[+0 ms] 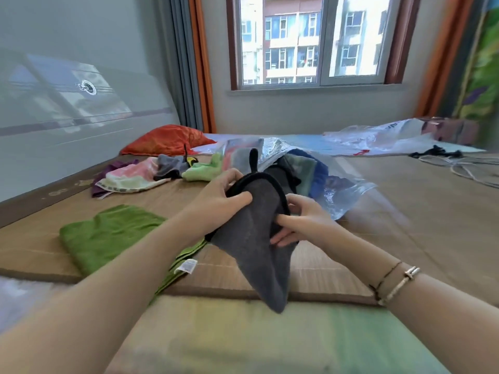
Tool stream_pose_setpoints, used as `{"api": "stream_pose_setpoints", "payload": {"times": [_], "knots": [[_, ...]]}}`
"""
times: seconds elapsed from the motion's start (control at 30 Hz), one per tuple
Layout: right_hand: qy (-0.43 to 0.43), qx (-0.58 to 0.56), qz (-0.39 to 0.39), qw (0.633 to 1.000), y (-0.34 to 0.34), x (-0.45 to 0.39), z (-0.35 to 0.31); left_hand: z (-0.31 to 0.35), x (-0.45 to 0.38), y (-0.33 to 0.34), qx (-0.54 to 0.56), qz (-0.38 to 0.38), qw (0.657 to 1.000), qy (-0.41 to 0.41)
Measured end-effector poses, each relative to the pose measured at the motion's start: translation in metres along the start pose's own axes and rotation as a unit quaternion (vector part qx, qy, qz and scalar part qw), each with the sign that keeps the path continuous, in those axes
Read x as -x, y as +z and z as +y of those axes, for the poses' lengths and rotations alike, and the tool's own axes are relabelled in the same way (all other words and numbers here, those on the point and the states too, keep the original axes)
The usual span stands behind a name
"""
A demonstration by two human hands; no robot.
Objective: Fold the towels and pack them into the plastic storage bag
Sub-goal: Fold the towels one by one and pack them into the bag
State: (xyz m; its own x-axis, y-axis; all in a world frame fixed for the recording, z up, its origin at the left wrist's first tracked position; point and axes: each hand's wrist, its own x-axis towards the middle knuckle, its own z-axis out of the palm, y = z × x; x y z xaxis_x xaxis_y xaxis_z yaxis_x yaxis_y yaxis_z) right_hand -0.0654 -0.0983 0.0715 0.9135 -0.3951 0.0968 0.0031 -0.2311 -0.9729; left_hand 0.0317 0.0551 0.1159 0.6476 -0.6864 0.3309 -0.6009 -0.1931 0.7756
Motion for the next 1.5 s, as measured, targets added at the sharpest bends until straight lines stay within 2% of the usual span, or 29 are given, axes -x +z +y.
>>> {"api": "stream_pose_setpoints", "payload": {"times": [0.1,0.17,0.27,0.33,0.43,0.53,0.57,0.63,0.67,0.73,0.8,0.9,0.97,1.03,1.07,1.1,1.13,1.2,1.23,1.27,1.3,1.37,1.43,1.5], "knots": [[0.003,-0.055,0.103,0.993,-0.034,-0.011,0.018,-0.011,-0.031,0.037,-0.103,0.084,0.985,0.112],[-0.001,-0.082,0.178,0.981,-0.051,-0.029,0.028,-0.018,-0.057,0.054,-0.191,0.128,0.963,0.139],[0.023,-0.16,0.267,0.95,-0.073,-0.071,0.041,-0.019,-0.091,0.075,-0.324,0.154,0.916,0.179],[0.057,-0.208,0.287,0.933,-0.082,-0.102,0.05,-0.02,-0.115,0.089,-0.39,0.161,0.879,0.224],[0.092,-0.262,0.3,0.913,-0.092,-0.143,0.065,-0.022,-0.147,0.102,-0.446,0.175,0.848,0.226],[0.067,-0.357,0.371,0.854,-0.103,-0.173,0.075,-0.028,-0.172,0.11,-0.492,0.193,0.806,0.266],[0.054,-0.356,0.41,0.838,-0.107,-0.18,0.076,-0.03,-0.178,0.111,-0.498,0.195,0.798,0.278],[0.031,-0.288,0.482,0.827,-0.117,-0.197,0.085,-0.034,-0.186,0.112,-0.493,0.191,0.798,0.29],[0.035,-0.217,0.497,0.84,-0.12,-0.202,0.089,-0.037,-0.189,0.113,-0.485,0.19,0.802,0.292],[0.047,-0.017,0.458,0.888,-0.111,-0.194,0.092,-0.039,-0.192,0.112,-0.488,0.185,0.798,0.302],[0.004,0.11,0.397,0.911,-0.098,-0.181,0.099,-0.038,-0.188,0.112,-0.511,0.201,0.761,0.346],[-0.012,0.286,0.329,0.9,-0.09,-0.17,0.119,-0.033,-0.177,0.114,-0.53,0.226,0.706,0.412],[-0.005,0.349,0.301,0.887,-0.096,-0.168,0.126,-0.039,-0.165,0.122,-0.51,0.196,0.694,0.469],[-0.02,0.365,0.282,0.887,-0.103,-0.166,0.124,-0.049,-0.157,0.13,-0.485,0.148,0.705,0.496],[-0.03,0.381,0.275,0.882,-0.107,-0.165,0.122,-0.053,-0.155,0.134,-0.477,0.137,0.721,0.484],[-0.036,0.407,0.26,0.875,-0.11,-0.165,0.12,-0.057,-0.156,0.138,-0.456,0.133,0.752,0.457],[-0.031,0.434,0.239,0.868,-0.114,-0.167,0.121,-0.057,-0.155,0.141,-0.418,0.127,0.804,0.404],[0.0,0.468,0.202,0.86,-0.12,-0.167,0.124,-0.044,-0.157,0.146,-0.311,0.075,0.917,0.239],[0.01,0.475,0.187,0.86,-0.122,-0.167,0.127,-0.035,-0.162,0.148,-0.239,0.039,0.958,0.153],[0.02,0.48,0.177,0.859,-0.124,-0.169,0.132,-0.026,-0.169,0.152,-0.149,0.004,0.986,0.078],[0.023,0.486,0.171,0.857,-0.126,-0.171,0.135,-0.018,-0.178,0.155,-0.057,-0.019,0.998,0.014],[0.028,0.493,0.17,0.853,-0.127,-0.175,0.139,-0.005,-0.194,0.162,0.089,-0.038,0.993,-0.069],[0.038,0.492,0.179,0.851,-0.127,-0.179,0.139,-0.006,-0.21,0.172,0.147,-0.005,0.985,-0.088],[0.055,0.48,0.186,0.856,-0.128,-0.192,0.144,-0.01,-0.218,0.182,0.176,0.026,0.981,-0.071]]}}
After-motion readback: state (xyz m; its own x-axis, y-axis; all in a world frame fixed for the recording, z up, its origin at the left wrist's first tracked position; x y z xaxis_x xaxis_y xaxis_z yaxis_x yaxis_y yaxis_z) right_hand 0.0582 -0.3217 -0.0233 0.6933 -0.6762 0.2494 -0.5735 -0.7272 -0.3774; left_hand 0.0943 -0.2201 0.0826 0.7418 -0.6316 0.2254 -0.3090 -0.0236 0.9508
